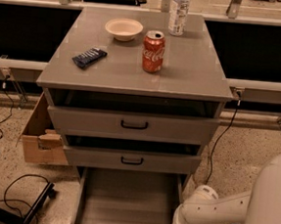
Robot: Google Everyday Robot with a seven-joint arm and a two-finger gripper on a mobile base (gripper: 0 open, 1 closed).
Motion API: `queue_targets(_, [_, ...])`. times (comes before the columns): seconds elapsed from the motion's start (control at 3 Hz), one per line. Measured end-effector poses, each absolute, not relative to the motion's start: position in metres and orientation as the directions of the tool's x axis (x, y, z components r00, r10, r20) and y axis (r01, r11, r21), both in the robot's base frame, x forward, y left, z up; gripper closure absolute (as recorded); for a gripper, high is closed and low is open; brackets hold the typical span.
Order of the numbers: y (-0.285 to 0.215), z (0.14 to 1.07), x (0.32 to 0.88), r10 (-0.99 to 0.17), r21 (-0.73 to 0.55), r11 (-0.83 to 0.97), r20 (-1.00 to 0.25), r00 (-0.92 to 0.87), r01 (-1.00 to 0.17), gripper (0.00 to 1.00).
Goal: Close bottom drawer
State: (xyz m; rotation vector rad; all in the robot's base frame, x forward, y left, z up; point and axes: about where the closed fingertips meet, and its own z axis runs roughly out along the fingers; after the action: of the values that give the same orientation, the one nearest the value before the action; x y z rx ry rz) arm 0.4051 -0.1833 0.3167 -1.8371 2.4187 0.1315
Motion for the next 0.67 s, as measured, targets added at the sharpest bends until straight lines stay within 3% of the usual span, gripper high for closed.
queue_targets(0.33, [-0.181, 0.313, 0.401, -0.954, 0.021, 0.266, -0.136, -0.266, -0.964, 0.87])
queue_targets(0.67, [-0.183, 0.296, 0.397, -0.952, 0.051, 0.274, -0.124, -0.279, -0.960, 1.00])
